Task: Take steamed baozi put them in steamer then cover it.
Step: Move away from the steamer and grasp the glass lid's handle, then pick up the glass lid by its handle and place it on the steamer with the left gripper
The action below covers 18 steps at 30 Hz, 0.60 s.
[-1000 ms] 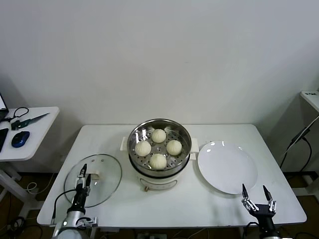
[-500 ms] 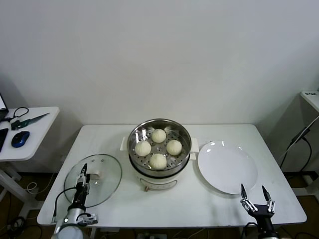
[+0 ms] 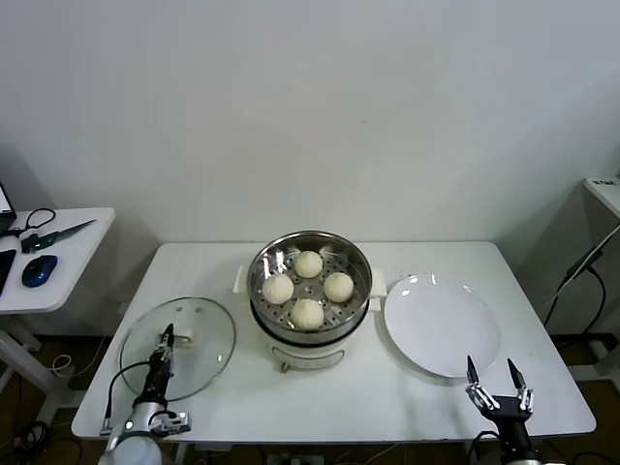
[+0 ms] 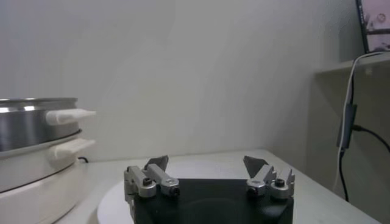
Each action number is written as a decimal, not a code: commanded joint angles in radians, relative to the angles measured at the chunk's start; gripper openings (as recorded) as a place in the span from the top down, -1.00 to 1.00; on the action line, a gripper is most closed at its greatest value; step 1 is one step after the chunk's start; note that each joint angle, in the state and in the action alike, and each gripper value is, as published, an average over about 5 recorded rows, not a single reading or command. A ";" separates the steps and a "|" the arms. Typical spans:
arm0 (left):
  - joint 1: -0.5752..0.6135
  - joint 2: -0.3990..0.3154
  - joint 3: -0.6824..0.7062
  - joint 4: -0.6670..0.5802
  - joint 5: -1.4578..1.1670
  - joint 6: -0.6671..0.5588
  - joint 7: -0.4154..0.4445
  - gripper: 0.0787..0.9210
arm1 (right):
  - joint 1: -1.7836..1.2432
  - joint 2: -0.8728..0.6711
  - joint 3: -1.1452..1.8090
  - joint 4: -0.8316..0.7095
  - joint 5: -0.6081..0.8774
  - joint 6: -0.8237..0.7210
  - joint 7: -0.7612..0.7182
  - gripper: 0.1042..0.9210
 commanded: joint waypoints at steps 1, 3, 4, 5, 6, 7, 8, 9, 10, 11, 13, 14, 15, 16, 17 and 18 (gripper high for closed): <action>-0.006 0.002 -0.001 0.008 0.000 -0.002 -0.002 0.77 | -0.001 0.000 0.001 0.007 -0.001 -0.002 -0.001 -0.76; -0.005 0.002 0.000 -0.003 -0.011 -0.003 0.001 0.85 | -0.002 0.000 0.002 0.011 -0.001 -0.005 -0.001 -0.76; -0.004 0.002 0.001 -0.013 -0.022 -0.003 0.004 0.86 | -0.002 -0.001 0.002 0.013 -0.001 -0.006 -0.001 -0.76; -0.001 0.002 0.002 -0.027 -0.033 -0.002 0.009 0.87 | -0.002 -0.001 0.003 0.015 -0.001 -0.007 -0.001 -0.76; 0.002 0.003 0.003 -0.044 -0.050 0.001 0.017 0.87 | -0.003 -0.002 0.003 0.016 -0.002 -0.007 -0.001 -0.76; 0.007 0.005 0.004 -0.065 -0.072 0.005 0.027 0.87 | -0.003 -0.003 0.004 0.018 -0.002 -0.008 0.000 -0.76; 0.013 0.008 0.006 -0.088 -0.096 0.011 0.039 0.87 | -0.003 -0.004 0.004 0.020 -0.002 -0.008 0.000 -0.76; 0.020 0.013 0.009 -0.118 -0.128 0.020 0.053 0.87 | -0.004 -0.005 0.005 0.021 -0.002 -0.008 0.001 -0.76; 0.027 0.020 0.012 -0.152 -0.165 0.031 0.069 0.87 | -0.004 -0.006 0.006 0.023 -0.001 -0.008 0.002 -0.76; 0.034 0.027 0.015 -0.189 -0.199 0.046 0.085 0.87 | -0.004 -0.007 0.006 0.023 -0.001 -0.008 0.004 -0.76; 0.045 0.047 0.018 -0.267 -0.261 0.084 0.123 0.87 | -0.004 -0.008 0.007 0.024 -0.002 -0.008 0.007 -0.76; 0.047 0.058 0.017 -0.306 -0.286 0.107 0.145 0.87 | -0.004 -0.009 0.007 0.024 -0.003 -0.007 0.009 -0.76; 0.048 0.071 0.015 -0.344 -0.306 0.130 0.168 0.87 | -0.005 -0.009 0.007 0.024 -0.004 -0.007 0.010 -0.76; 0.046 0.084 0.012 -0.382 -0.322 0.157 0.193 0.87 | -0.005 -0.010 0.006 0.025 -0.005 -0.006 0.011 -0.76; 0.042 0.096 0.010 -0.418 -0.332 0.188 0.220 0.87 | -0.006 -0.009 0.005 0.025 -0.007 -0.005 0.012 -0.76; 0.034 0.111 0.008 -0.455 -0.340 0.223 0.247 0.87 | -0.007 -0.009 0.003 0.026 -0.009 -0.003 0.012 -0.76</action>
